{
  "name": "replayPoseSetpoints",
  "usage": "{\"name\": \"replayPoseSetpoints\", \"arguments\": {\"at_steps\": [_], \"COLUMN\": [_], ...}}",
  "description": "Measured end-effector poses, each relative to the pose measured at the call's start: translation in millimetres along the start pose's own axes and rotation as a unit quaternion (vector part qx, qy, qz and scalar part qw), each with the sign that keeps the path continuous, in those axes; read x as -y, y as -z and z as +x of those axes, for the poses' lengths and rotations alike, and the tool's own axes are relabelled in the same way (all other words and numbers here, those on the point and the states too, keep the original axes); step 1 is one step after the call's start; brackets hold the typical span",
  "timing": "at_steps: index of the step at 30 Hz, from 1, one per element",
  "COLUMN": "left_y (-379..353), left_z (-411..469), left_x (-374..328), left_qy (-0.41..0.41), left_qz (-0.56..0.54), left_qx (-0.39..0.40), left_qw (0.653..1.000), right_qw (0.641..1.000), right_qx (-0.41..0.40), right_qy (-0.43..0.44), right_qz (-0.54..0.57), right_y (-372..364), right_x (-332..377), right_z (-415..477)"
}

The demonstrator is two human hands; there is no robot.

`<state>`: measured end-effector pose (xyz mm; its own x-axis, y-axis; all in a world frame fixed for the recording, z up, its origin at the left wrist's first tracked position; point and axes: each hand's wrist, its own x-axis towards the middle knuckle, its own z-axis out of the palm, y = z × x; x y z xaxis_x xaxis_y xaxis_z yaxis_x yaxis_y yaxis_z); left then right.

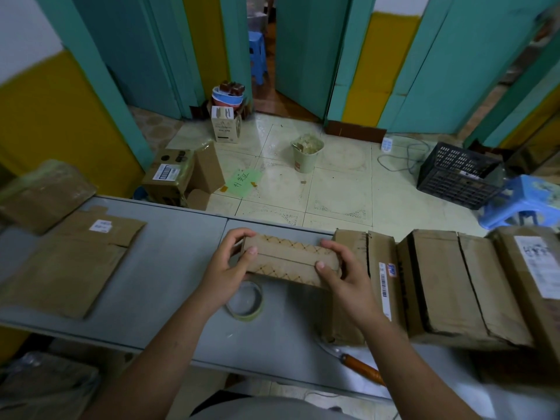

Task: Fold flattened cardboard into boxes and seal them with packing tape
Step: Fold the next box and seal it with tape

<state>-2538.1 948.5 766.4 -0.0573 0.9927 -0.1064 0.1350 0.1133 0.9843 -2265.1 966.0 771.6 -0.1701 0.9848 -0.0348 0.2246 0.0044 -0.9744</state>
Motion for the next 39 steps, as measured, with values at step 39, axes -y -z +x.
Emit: {"name": "replayPoseSetpoints", "arguments": {"at_steps": [39], "left_y": [17.0], "left_z": [51.4], "left_x": [50.7], "left_qy": [0.115], "left_qz": [-0.014], "left_qx": [0.14], "left_qw": [0.983], "right_qw": [0.998], "right_qx": [-0.054], "right_qy": [-0.029], "right_qz": [0.02], "right_y": [8.1], "right_x": [-0.7], "right_z": [19.4]}}
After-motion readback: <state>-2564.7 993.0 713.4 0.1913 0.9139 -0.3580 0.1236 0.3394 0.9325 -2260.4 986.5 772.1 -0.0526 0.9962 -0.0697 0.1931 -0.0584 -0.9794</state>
